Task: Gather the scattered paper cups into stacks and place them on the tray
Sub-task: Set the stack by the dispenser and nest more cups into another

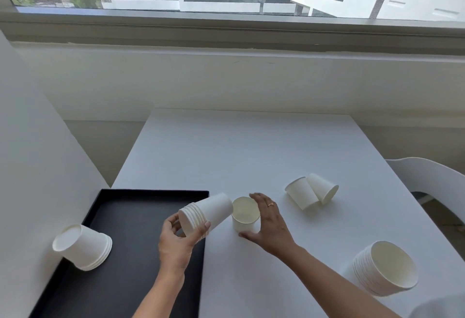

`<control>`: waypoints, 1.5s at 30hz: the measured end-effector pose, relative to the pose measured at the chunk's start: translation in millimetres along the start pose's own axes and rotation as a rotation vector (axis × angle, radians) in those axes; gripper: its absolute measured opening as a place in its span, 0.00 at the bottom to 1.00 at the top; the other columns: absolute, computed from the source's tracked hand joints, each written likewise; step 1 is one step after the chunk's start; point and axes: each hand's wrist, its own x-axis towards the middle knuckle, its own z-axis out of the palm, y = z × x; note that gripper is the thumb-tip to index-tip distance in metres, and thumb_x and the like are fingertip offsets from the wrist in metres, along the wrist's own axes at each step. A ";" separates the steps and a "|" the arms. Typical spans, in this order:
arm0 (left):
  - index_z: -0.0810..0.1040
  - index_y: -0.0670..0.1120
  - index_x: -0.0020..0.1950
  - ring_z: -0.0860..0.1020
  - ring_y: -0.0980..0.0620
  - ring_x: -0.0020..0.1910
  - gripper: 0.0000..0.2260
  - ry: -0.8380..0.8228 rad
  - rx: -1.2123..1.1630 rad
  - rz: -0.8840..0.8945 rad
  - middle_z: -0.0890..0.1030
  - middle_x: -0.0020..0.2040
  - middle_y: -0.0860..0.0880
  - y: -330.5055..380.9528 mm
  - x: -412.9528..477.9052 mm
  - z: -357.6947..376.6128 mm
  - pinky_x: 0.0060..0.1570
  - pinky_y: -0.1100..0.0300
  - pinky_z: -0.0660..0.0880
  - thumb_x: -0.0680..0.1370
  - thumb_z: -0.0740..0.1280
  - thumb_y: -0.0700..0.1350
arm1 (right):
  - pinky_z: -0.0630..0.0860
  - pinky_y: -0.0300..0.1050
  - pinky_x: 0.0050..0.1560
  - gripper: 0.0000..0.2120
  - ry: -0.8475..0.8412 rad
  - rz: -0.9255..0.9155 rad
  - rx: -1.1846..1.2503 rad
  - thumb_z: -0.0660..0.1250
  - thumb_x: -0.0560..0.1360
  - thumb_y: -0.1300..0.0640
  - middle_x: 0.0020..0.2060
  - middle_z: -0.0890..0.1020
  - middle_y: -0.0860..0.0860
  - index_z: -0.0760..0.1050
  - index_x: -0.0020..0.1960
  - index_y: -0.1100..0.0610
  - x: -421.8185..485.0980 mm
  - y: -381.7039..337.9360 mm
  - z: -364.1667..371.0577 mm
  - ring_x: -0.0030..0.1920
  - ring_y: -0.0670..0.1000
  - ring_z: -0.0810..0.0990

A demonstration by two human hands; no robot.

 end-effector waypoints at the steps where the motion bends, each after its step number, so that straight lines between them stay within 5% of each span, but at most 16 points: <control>1: 0.68 0.48 0.58 0.74 0.50 0.53 0.27 0.000 0.003 0.005 0.75 0.55 0.48 1.2 -1.8 -0.1 0.51 0.57 0.70 0.65 0.77 0.39 | 0.59 0.41 0.70 0.45 -0.027 0.063 0.039 0.75 0.66 0.48 0.72 0.59 0.44 0.53 0.74 0.51 -0.4 -3.2 2.0 0.73 0.46 0.55; 6: 0.69 0.46 0.61 0.75 0.58 0.46 0.28 -0.008 0.012 0.019 0.75 0.53 0.49 5.4 -8.9 -1.1 0.49 0.58 0.70 0.65 0.77 0.38 | 0.66 0.45 0.63 0.48 -0.031 0.378 0.219 0.75 0.65 0.51 0.70 0.66 0.50 0.48 0.74 0.53 6.6 -9.0 15.6 0.70 0.52 0.63; 11: 0.69 0.46 0.61 0.75 0.51 0.52 0.29 0.000 0.031 0.016 0.76 0.55 0.48 0.2 -11.0 -2.5 0.49 0.58 0.70 0.64 0.78 0.40 | 0.69 0.48 0.62 0.48 0.010 0.512 0.402 0.78 0.62 0.54 0.67 0.68 0.53 0.53 0.73 0.54 13.7 -10.8 23.8 0.69 0.55 0.65; 15: 0.69 0.49 0.58 0.75 0.52 0.51 0.27 -0.002 0.029 0.023 0.76 0.55 0.48 0.1 -11.5 -1.4 0.48 0.59 0.70 0.64 0.78 0.40 | 0.73 0.50 0.58 0.38 0.073 0.552 0.472 0.77 0.63 0.56 0.61 0.73 0.52 0.62 0.67 0.51 18.2 -15.0 25.0 0.65 0.55 0.69; 20: 0.69 0.47 0.60 0.75 0.51 0.51 0.28 -0.004 0.036 0.028 0.76 0.55 0.47 -0.1 -8.9 -1.0 0.48 0.60 0.70 0.64 0.78 0.39 | 0.68 0.52 0.62 0.30 0.100 0.459 0.329 0.73 0.67 0.54 0.64 0.72 0.47 0.64 0.65 0.51 19.3 -14.3 22.9 0.67 0.51 0.66; 29: 0.69 0.48 0.59 0.76 0.52 0.50 0.28 0.021 0.040 0.035 0.77 0.55 0.48 -3.0 -6.3 -5.2 0.49 0.59 0.71 0.63 0.78 0.40 | 0.62 0.50 0.69 0.50 -0.033 0.336 0.197 0.76 0.65 0.49 0.74 0.58 0.48 0.47 0.75 0.50 25.5 -23.8 21.1 0.75 0.50 0.51; 35: 0.70 0.48 0.58 0.76 0.51 0.51 0.28 0.057 0.016 0.030 0.77 0.54 0.47 -5.6 -0.7 -11.5 0.50 0.57 0.71 0.63 0.78 0.39 | 0.61 0.54 0.70 0.47 -0.062 0.250 0.156 0.72 0.67 0.47 0.75 0.53 0.49 0.46 0.76 0.47 51.9 -42.7 17.2 0.75 0.54 0.50; 45: 0.70 0.48 0.58 0.75 0.49 0.53 0.27 0.088 -0.014 0.012 0.77 0.55 0.47 -12.3 14.4 -21.0 0.52 0.56 0.71 0.64 0.78 0.37 | 0.57 0.62 0.70 0.44 -0.303 0.096 -0.282 0.69 0.72 0.47 0.77 0.41 0.47 0.42 0.76 0.46 107.5 -54.2 15.2 0.76 0.55 0.39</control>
